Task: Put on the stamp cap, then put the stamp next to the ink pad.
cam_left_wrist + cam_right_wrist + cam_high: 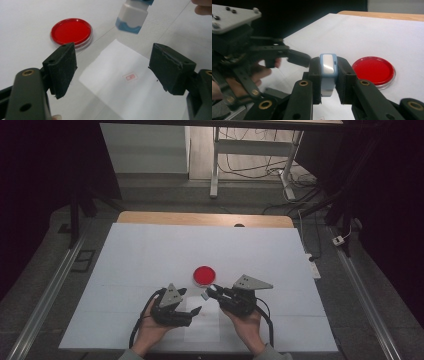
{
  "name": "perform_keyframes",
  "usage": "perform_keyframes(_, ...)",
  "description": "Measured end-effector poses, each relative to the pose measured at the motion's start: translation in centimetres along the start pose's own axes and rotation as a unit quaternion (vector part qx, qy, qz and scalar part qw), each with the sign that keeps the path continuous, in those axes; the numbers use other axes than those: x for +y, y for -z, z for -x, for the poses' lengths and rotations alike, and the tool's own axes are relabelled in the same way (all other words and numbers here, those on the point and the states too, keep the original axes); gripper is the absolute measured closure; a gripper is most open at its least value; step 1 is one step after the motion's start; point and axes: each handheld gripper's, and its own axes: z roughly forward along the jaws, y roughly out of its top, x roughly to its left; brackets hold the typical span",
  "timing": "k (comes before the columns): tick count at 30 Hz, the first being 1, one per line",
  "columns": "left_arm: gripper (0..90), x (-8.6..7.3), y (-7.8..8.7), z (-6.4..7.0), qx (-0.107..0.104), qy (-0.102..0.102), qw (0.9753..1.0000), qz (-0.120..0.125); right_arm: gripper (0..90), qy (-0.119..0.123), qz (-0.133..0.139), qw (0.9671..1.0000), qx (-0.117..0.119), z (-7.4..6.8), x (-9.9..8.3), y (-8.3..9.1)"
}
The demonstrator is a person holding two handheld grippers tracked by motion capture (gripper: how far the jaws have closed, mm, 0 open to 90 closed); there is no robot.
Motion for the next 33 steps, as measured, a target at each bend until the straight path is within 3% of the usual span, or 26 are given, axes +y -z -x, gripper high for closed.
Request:
perform_keyframes(6, 22.3, -1.0, 1.9, -1.2, -0.013, 0.008, 0.9999, -0.007, 75.5, 0.003, 0.003, 1.0000, -0.007, 0.3, 0.1, 0.3)
perform_keyframes(19, 24.0, -3.8, 6.0, -3.5, 0.015, 0.035, 0.9993, 0.000, 75.5, 0.023, 0.005, 0.9995, -0.021, 1.2, 0.4, 1.0)
perform_keyframes(33, 24.6, -5.4, 7.6, -4.5, 0.026, 0.047, 0.9986, -0.004, 75.5, 0.027, -0.005, 0.9988, -0.040, 2.7, 0.5, 1.3)
